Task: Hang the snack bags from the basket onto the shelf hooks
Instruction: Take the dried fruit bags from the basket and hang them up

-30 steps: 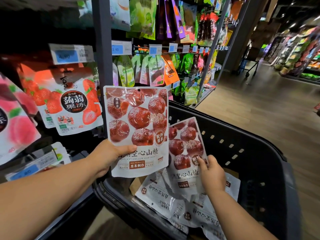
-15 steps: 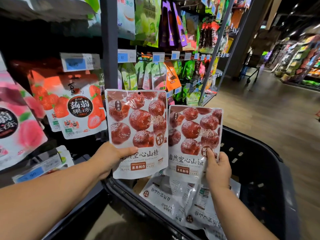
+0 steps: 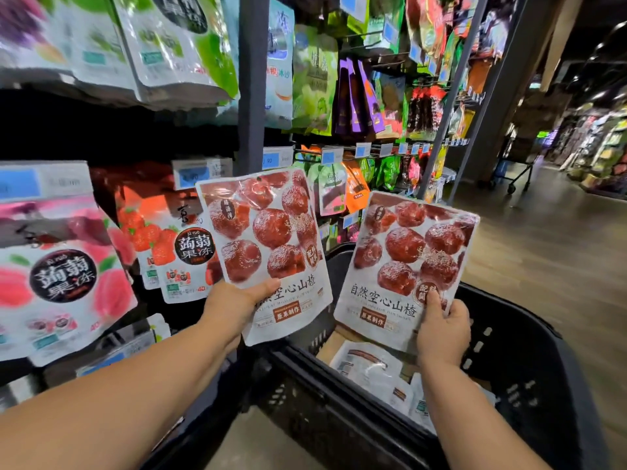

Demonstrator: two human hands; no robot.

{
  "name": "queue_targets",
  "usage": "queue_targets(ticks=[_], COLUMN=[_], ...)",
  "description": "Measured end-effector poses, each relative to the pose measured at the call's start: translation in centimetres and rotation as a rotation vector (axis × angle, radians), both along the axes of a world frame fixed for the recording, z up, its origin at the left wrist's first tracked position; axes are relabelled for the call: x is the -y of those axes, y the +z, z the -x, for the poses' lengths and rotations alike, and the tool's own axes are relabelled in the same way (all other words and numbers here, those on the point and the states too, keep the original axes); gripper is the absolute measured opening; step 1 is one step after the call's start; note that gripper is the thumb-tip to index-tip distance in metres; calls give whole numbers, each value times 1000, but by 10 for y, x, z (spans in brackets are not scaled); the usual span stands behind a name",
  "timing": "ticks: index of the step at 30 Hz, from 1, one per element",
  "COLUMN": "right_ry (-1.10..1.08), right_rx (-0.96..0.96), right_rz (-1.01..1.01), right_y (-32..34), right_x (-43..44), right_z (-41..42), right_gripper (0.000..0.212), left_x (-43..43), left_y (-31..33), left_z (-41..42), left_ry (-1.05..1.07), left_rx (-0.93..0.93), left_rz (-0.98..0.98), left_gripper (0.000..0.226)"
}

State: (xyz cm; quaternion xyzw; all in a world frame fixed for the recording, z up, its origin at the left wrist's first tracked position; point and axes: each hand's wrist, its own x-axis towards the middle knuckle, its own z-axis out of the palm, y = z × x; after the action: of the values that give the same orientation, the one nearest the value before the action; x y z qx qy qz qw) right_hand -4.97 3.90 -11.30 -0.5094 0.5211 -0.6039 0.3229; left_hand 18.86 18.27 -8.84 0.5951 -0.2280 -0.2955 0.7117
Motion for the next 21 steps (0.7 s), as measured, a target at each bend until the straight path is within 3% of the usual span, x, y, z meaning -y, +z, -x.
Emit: queue_targets(ticks=[4, 6, 10, 12, 15, 16, 19, 21], right_ry=[41, 83, 237, 315, 416, 437, 522, 588], right_rx=[82, 105, 126, 111, 98, 101, 120, 130], right_rz=[41, 68, 115, 155, 187, 197, 217, 222], right_y=[30, 47, 72, 84, 104, 110, 126, 136], right_x=[-7, -13, -25, -34, -54, -62, -81, -96], right_z=[-16, -24, -45, -56, -73, -79, -100, -114], right_gripper=[35, 31, 26, 33, 39, 39, 25, 24], left_x=[-13, -19, -37, -48, -66, -74, -101, -119], left_y=[25, 32, 52, 66, 80, 86, 103, 116], left_z=[-11, -19, -27, -26, -27, -29, -34, -35], left_ry=[170, 204, 257, 256, 254, 260, 314, 349], left_rx=[244, 305, 288, 276, 334, 360, 409, 441], left_rz=[-131, -182, -199, -211, -161, -165, -112, -85], left_gripper=[37, 55, 47, 47, 83, 81, 46, 38])
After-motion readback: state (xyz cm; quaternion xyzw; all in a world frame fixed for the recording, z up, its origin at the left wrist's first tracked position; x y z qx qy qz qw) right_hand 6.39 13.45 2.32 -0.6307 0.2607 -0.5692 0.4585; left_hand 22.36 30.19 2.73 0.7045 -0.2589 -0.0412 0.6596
